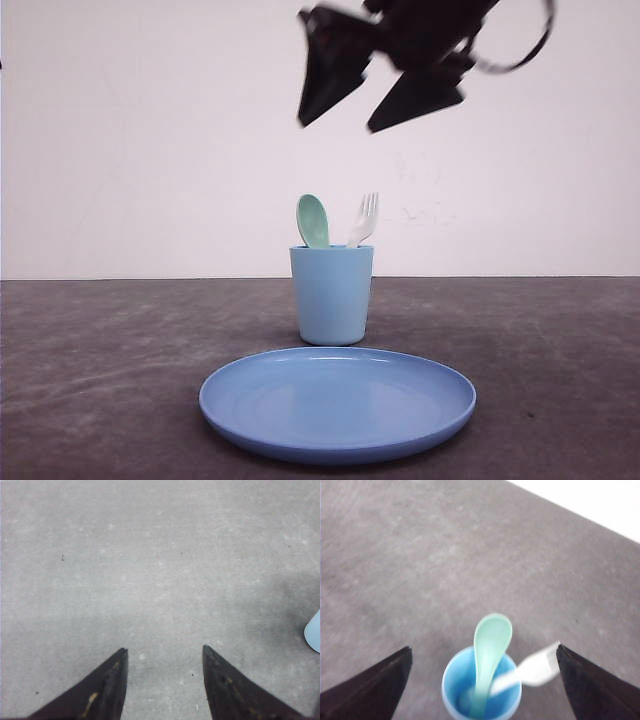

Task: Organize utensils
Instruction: 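Lower the spoon into the cup beside the fork and release it, then move the right gripper to the cup rim and grasp the cup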

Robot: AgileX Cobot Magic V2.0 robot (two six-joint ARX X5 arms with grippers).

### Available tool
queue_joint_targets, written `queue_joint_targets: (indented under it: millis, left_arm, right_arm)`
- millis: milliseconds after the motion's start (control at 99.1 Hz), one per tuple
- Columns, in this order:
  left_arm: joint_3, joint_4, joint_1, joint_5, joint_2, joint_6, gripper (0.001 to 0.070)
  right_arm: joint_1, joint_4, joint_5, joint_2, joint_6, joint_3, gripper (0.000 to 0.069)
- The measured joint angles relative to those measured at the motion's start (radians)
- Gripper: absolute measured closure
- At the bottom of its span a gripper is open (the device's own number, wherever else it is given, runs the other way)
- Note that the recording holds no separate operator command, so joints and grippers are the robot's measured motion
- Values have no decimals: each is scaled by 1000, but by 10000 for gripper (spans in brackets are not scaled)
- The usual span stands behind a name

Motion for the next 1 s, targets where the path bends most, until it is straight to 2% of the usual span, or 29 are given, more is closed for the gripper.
queue_joint_targets:
  millis: [222, 403, 484, 575, 817, 999]
  left_arm:
    - [0, 0, 0, -8, 0, 0, 429]
    - [0, 0, 0, -11, 0, 0, 429]
    - [0, 0, 0, -11, 0, 0, 429]
    - [0, 0, 0, -11, 0, 0, 429]
    - [0, 0, 0, -12, 0, 0, 429]
    - [0, 0, 0, -12, 0, 0, 429]
  right_arm:
    - [-72, -221, 1, -144, 0, -2, 109]
    - [-175, -239, 0, -214, 1, -86, 108]
    - [-217, -240, -28, -224, 7, -140, 79]
    - [-255, -209, -74, -220, 21, -214, 10]
    - [-262, 32, -163, -214, 82, -387, 11]
    - [-249, 167, -204, -138, 106, -406, 11]
